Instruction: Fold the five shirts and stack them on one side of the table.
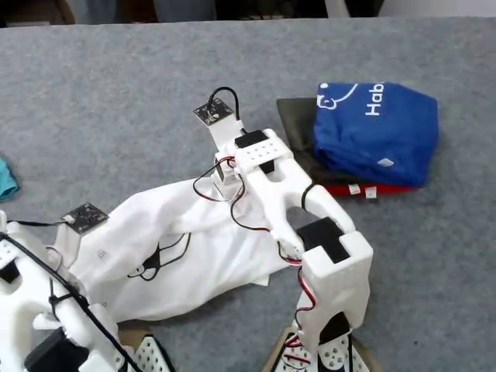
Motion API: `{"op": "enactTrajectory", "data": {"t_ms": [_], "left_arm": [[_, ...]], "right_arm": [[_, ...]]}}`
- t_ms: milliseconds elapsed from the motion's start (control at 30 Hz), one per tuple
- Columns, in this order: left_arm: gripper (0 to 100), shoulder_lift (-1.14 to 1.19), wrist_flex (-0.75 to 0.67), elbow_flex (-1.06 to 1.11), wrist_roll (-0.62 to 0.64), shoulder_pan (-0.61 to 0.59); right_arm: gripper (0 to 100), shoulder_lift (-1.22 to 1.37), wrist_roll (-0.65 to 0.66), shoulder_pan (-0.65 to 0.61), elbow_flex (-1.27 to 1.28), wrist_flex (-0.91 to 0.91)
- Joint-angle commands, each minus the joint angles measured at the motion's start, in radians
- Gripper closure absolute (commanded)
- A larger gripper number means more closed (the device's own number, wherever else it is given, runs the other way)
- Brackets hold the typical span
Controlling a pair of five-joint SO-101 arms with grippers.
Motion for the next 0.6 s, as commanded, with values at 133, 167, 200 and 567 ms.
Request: {"op": "enactTrajectory", "data": {"t_ms": [133,167,200,567], "left_arm": [[82,-0.035,-0.048,-0.025,-0.287,0.01],[82,-0.035,-0.048,-0.027,-0.288,0.01],[82,-0.035,-0.048,-0.025,-0.29,0.015],[94,-0.035,-0.051,0.044,-0.281,0.11]], "right_arm": [[98.5,0.024,-0.009,0.012,-0.018,0.002],[98.5,0.024,-0.009,0.012,-0.018,0.002],[98.5,0.024,-0.009,0.012,-0.018,0.002],[98.5,0.024,-0.009,0.012,-0.018,0.002]]}}
